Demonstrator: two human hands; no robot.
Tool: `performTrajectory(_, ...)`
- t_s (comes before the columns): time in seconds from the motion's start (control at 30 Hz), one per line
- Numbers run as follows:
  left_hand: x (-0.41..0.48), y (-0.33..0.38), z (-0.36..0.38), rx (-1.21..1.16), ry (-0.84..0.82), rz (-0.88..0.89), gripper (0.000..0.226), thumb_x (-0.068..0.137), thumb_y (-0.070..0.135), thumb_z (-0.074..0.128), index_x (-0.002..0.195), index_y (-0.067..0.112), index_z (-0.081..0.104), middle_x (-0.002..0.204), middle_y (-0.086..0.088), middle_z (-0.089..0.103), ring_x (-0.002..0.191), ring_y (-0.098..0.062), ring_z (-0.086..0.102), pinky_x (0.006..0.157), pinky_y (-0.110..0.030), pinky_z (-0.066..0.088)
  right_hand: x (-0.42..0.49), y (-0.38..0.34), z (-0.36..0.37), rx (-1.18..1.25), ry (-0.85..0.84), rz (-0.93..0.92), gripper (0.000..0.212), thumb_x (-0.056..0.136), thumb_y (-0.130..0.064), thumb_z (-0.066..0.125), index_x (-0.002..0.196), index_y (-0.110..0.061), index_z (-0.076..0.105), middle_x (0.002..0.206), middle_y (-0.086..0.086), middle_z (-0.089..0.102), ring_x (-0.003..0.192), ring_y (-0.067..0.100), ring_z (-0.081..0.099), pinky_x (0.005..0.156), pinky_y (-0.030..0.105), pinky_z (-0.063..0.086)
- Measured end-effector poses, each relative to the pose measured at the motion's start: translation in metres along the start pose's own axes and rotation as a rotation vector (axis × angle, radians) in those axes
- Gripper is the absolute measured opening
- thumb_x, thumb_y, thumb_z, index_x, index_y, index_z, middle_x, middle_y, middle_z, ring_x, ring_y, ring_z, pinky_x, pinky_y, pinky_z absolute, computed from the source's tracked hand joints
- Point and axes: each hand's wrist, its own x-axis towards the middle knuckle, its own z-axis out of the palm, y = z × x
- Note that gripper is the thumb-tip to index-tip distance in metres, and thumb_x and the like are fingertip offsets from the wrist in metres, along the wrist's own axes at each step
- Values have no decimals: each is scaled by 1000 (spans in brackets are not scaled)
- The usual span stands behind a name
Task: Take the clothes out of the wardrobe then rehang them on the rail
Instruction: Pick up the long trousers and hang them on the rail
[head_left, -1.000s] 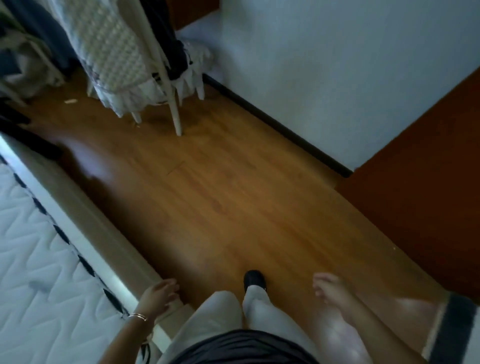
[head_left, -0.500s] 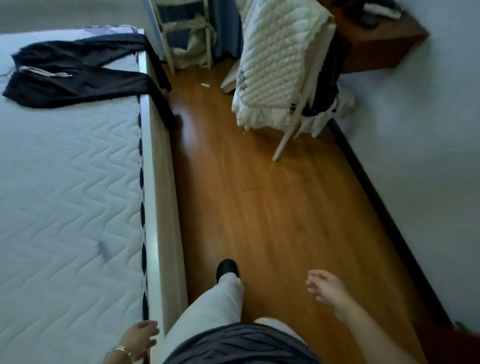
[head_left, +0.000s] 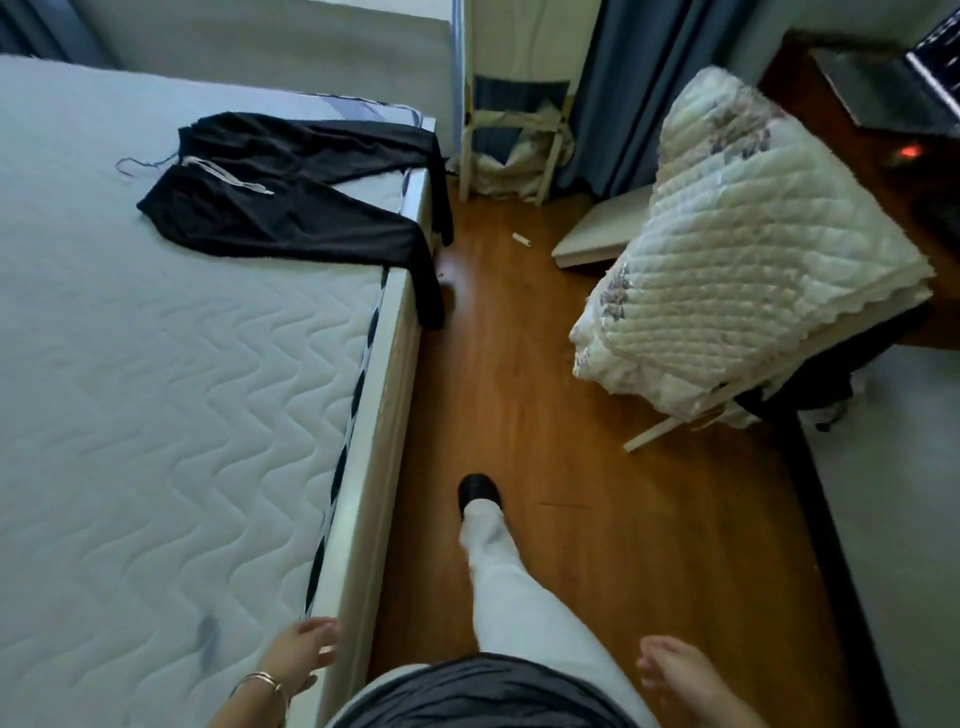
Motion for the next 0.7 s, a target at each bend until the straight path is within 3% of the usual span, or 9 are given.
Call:
performTrajectory(0.1, 24, 43, 4, -83, 33, -86, 12, 92, 5, 49, 90, -5, 55, 81, -15, 56, 66, -26, 49, 57, -28, 34, 38, -67, -7, -40, -21, 1, 9, 87, 3, 56, 87, 9, 62, 75, 16, 60, 68, 26, 53, 55, 28, 39)
performTrajectory(0.17, 36, 81, 10, -157, 61, -97, 11, 90, -2, 51, 83, -10, 54, 74, -15, 54, 62, -26, 48, 49, -31, 40, 63, -123, -10, -101, -46, -1, 17, 87, 5, 56, 97, 17, 62, 78, 16, 59, 77, 27, 53, 58, 25, 41)
performTrajectory(0.27, 41, 157, 18, -209, 71, -30, 8, 90, 7, 54, 86, 1, 57, 86, -16, 59, 61, -22, 51, 53, -23, 32, 84, -229, -7, -176, -63, -40, 14, 89, -6, 55, 89, 4, 65, 74, 15, 61, 74, 27, 57, 73, 35, 48)
performTrajectory(0.37, 46, 239, 16, -208, 72, 94, 7, 92, 10, 51, 92, 8, 57, 87, -11, 59, 68, -19, 53, 57, -25, 31, 89, -341, 3, -201, -90, -182, 11, 95, -15, 47, 97, -10, 56, 80, 6, 60, 70, 18, 55, 59, 28, 41)
performTrajectory(0.53, 67, 347, 10, -198, 96, 220, 15, 93, 14, 48, 104, 12, 58, 99, -7, 62, 91, -23, 57, 65, -25, 38, 99, -482, 27, -191, -177, -425, 13, 97, -16, 43, 101, -22, 54, 94, 1, 62, 86, 14, 59, 69, 24, 45)
performTrajectory(0.7, 112, 417, 5, -239, 85, 124, 17, 94, 14, 44, 107, 10, 55, 106, -9, 59, 95, -25, 56, 78, -30, 37, 134, -540, 45, -269, -199, -253, 12, 96, -14, 45, 100, -16, 56, 87, 6, 62, 74, 17, 57, 58, 24, 39)
